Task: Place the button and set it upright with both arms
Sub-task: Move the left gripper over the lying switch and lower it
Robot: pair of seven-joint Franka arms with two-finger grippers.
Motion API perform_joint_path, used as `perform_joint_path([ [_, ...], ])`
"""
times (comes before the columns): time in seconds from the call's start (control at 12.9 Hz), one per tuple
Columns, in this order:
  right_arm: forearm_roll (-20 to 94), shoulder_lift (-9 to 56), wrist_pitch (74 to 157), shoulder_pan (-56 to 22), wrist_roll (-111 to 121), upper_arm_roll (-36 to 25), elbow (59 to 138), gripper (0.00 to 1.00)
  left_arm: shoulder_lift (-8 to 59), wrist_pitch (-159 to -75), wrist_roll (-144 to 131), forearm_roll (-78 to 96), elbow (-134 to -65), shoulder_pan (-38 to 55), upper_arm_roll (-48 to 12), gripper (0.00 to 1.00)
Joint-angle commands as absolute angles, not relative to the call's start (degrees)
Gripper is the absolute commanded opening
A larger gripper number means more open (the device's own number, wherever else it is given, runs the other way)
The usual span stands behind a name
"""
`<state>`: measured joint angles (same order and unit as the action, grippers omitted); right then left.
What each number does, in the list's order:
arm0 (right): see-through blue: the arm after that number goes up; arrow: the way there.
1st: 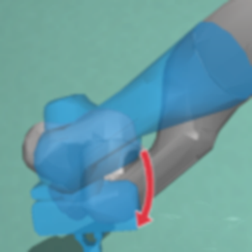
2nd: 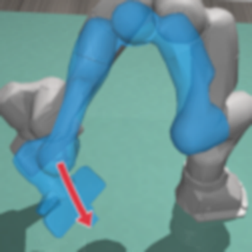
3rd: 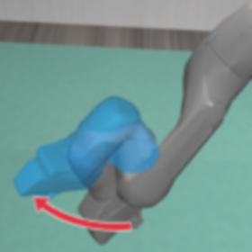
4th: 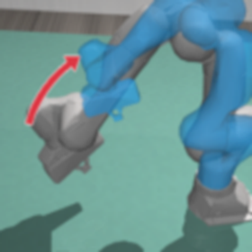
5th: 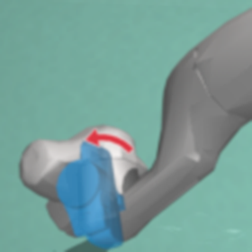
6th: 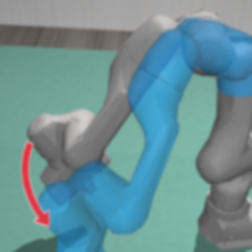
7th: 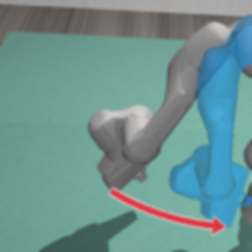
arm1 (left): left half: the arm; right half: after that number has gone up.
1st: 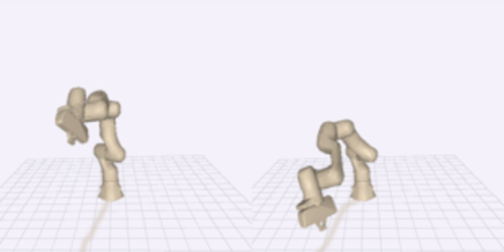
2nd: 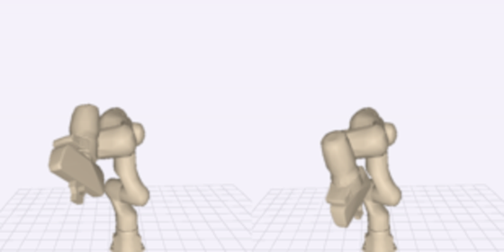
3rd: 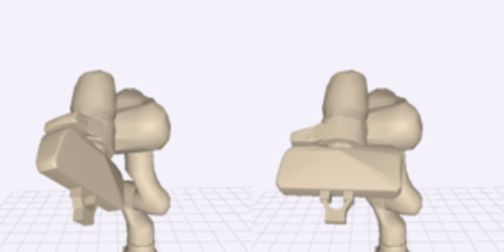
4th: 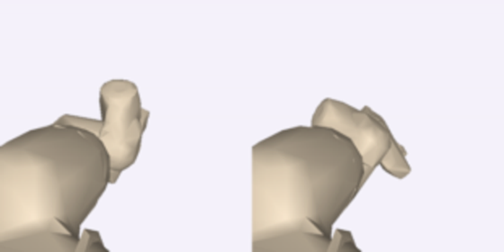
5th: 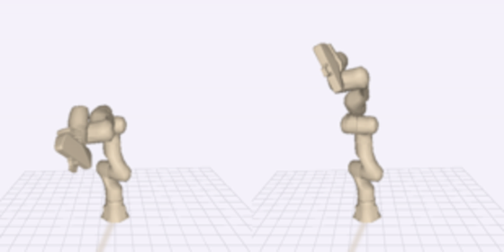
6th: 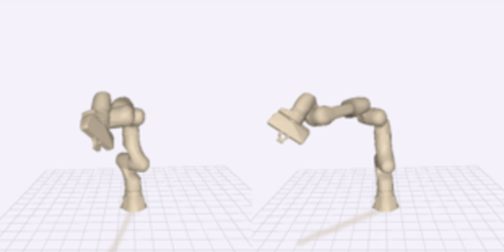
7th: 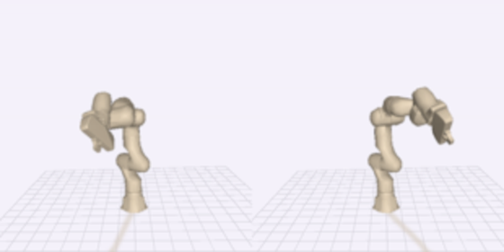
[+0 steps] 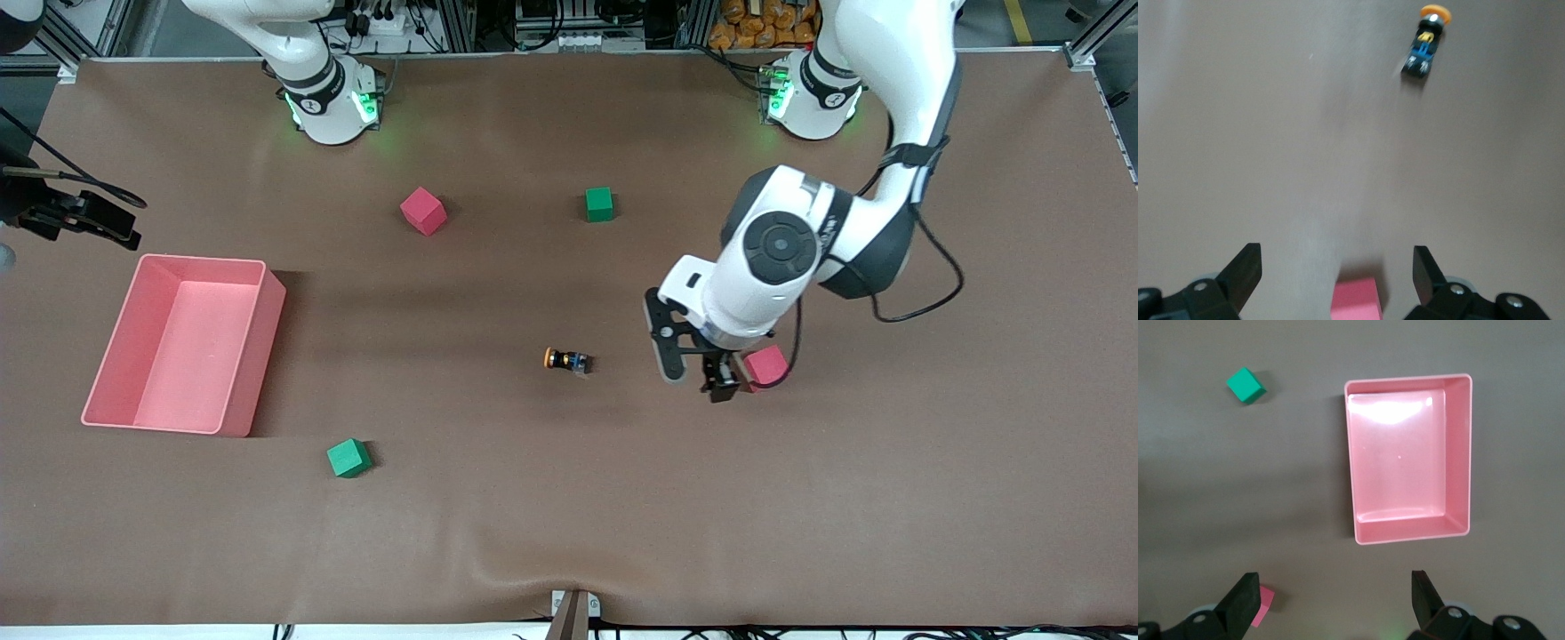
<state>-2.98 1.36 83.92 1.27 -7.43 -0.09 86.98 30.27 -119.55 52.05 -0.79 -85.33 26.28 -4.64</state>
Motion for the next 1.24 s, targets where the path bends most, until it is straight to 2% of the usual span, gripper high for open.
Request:
perform_joint_path([
  [0.0,-1.85,-0.18,83.14,1.76,-8.79,-1.84,87.89,1.00,32.95,-123.12,54.49,-0.18,-84.46,25.93,-7.37,1.00],
  [0.31,-1.85,0.09,83.23,2.02,-8.79,-3.25,87.89,1.00,37.26,-130.33,53.80,0.44,-84.46,26.01,-9.93,1.00],
  [0.7,-0.54,0.26,83.23,2.02,-8.00,-3.16,87.89,1.00,39.98,-129.03,40.89,-10.53,-82.19,37.86,-7.56,1.00],
  [0.93,2.64,0.26,84.89,2.02,-7.73,-3.16,87.89,1.00,44.89,-121.58,36.91,-11.69,-74.56,46.98,0.23,1.00],
  [1.16,5.25,0.79,85.87,2.55,-8.79,-3.34,86.50,1.00,49.30,-120.68,38.05,-11.60,-71.28,55.10,9.47,1.00],
])
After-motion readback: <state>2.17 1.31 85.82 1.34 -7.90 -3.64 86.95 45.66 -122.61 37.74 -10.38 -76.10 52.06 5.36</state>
